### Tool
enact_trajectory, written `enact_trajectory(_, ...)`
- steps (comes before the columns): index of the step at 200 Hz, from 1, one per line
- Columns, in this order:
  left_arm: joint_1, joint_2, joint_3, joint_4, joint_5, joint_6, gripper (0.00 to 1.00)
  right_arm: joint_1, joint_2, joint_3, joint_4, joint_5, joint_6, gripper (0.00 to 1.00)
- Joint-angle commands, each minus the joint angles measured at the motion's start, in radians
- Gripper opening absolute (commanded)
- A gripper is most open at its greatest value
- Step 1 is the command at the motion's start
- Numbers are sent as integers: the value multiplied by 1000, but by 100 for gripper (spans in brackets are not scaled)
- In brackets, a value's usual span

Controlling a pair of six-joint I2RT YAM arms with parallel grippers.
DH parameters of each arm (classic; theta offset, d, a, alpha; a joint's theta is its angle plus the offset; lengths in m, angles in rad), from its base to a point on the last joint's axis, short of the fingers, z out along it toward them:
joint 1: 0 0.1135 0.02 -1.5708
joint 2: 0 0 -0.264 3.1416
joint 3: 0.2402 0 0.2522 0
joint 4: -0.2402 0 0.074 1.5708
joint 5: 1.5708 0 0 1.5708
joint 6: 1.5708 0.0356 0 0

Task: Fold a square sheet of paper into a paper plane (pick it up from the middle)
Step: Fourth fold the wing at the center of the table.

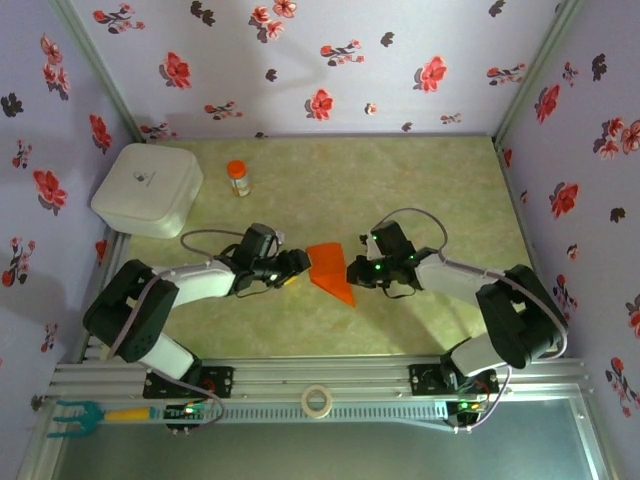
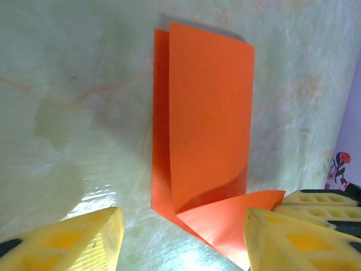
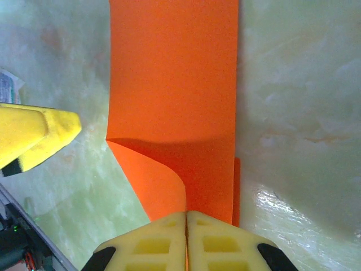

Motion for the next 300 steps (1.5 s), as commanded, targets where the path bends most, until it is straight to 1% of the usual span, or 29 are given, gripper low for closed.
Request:
enact_trajectory(1,8,37,34,55,54,10,60,-15,-23,-27,39,-34,1,9)
enact_trajectory(10,6,47,39,67,58,5,62,-18,-25,-30,42,-35,2,9)
enact_trajectory(39,6,77,57,89,71,-7,62,-27,-31,-38,55,-47,9,9)
enact_trajectory(83,7,136,88,111,88,-21,57,-43,-41,-51,64,-58,14,9)
enact_trajectory(111,5,190,105,177,118,-52,53,-47,-40,-59,71,-60,18,10)
enact_trajectory(136,5,226,104,268,131,-96,44,-49,-35,-60,70,-62,17,12)
enact_trajectory(148,4,232,103,281,131,-101,38,-49,-33,-60,69,-62,19,13)
enact_trajectory(169,5,232,97,284,127,-103,24,-49,-39,-58,59,-56,19,17)
enact_trajectory(179,5,226,88,285,118,-104,18,-49,-46,-55,41,-44,19,23)
enact_trajectory(194,2,210,77,277,91,-105,11,-48,-65,-59,12,-8,27,33)
enact_trajectory(211,-13,186,71,241,30,-96,9,-46,-101,-74,-33,67,29,37)
enact_trajectory(233,-37,161,79,194,-33,-82,5,-46,-176,-99,-66,191,22,41)
enact_trajectory(262,-65,132,71,172,-94,-90,3,-37,-285,-144,-37,282,-3,44)
enact_trajectory(300,-99,117,91,140,-134,-103,1,-28,-438,-200,-31,394,-51,47)
